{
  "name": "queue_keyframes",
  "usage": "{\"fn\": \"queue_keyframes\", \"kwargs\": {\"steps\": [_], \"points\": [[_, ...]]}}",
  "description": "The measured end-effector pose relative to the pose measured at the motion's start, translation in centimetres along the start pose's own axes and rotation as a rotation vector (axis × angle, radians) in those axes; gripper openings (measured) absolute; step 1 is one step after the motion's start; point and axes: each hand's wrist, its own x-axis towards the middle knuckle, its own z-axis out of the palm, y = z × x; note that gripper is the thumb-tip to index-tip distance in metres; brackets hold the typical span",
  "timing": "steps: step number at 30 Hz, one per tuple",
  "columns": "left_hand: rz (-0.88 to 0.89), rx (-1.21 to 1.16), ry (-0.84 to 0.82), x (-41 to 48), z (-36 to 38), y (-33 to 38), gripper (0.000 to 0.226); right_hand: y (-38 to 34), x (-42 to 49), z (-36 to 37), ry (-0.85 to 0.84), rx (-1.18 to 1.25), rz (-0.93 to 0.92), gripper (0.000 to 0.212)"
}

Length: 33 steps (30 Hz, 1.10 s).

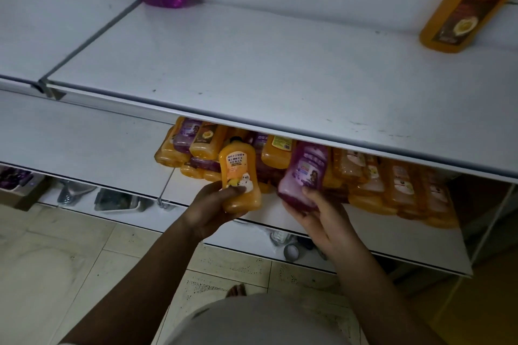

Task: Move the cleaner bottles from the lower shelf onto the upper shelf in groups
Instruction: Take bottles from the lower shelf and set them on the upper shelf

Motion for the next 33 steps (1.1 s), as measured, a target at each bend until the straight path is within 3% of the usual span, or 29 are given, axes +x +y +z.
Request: {"fn": "queue_keyframes", "kwargs": {"steps": [2, 7, 11, 15, 17, 20, 23, 27, 33], "points": [[0.050, 0.044, -0.018, -1.1, -0.3, -0.7, 0.069, 0.0, -1.1, -0.9, -0.112, -0.145, -0.022, 0.043], [0.198, 0.097, 0.001, -5.5, -0.1, -2.4, 0.074, -0.7, -2.6, -3.8, -0.274, -0.642, -0.058, 0.076], [0.304, 0.036, 0.177, -9.7, 0.7, -3.7, 0.071, 0.1, -5.0, -3.8, -0.307, -0.676, -0.065, 0.104], [0.466, 0.070, 0.329, -14.1, 0.9, -4.2, 0.078, 0.1, -7.5, -2.5, -0.394, -0.885, -0.237, 0.073], [0.543, 0.109, 0.396, -16.6, 1.3, -3.9, 0.093, -0.3, -8.4, -1.6, -0.452, -0.944, -0.310, 0.067], [0.649, 0.188, 0.476, -20.2, 2.2, -2.5, 0.097, -0.9, -9.8, 0.4, -0.522, -0.978, -0.405, 0.060], [0.755, 0.250, 0.533, -23.1, 3.2, -0.2, 0.091, -1.6, -11.4, 3.4, -0.613, -0.942, -0.465, 0.058], [0.859, 0.350, 0.565, -25.1, 3.0, 4.0, 0.065, -3.4, -13.7, 9.2, -0.673, -0.916, -0.576, 0.046], [0.987, 0.445, 0.527, -24.3, 0.9, 12.5, 0.066, -5.0, -12.7, 18.1, -0.574, -0.972, -0.734, 0.043]]}}
